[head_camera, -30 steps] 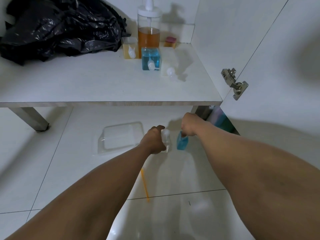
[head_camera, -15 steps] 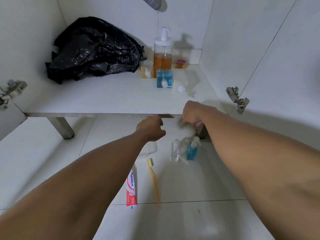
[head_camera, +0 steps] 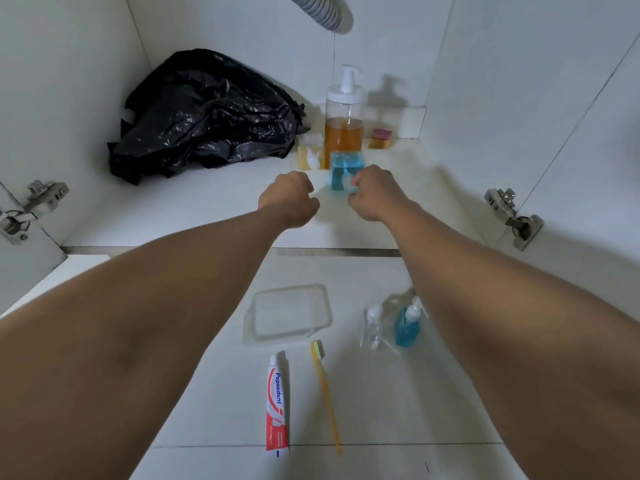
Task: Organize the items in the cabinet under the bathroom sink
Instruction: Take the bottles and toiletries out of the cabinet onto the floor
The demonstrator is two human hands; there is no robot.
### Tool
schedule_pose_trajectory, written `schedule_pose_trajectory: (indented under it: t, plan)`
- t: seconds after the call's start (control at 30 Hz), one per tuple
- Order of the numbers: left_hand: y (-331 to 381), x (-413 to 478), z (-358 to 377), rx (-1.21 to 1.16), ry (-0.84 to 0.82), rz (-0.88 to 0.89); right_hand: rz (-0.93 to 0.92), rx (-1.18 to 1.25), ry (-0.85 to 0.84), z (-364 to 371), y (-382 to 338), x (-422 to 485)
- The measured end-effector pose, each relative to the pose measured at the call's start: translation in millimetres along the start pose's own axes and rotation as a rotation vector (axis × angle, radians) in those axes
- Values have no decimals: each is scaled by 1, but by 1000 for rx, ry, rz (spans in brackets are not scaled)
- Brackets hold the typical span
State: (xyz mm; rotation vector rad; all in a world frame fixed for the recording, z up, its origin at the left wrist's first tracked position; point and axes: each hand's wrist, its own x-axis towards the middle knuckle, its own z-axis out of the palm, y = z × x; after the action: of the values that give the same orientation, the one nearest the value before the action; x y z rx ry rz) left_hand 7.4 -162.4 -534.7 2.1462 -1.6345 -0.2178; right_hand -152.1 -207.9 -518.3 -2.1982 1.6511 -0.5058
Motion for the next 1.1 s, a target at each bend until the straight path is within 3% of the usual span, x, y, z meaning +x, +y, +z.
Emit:
schedule_pose_trajectory:
  t: [0.27, 0.53, 0.77, 1.1]
  plan:
    - [-20, 77, 34, -105, -1, 29, 11, 105, 72, 56, 4, 33]
    - [-8, 122, 43, -256, -58, 57, -61, -48, 200, 79, 15, 53]
    - [-2, 114, 49, -275, -24, 67, -87, 15, 210, 78, 16, 50]
    - [-18, 58, 37, -357, 199, -10, -55, -27, 275, 61, 10, 6]
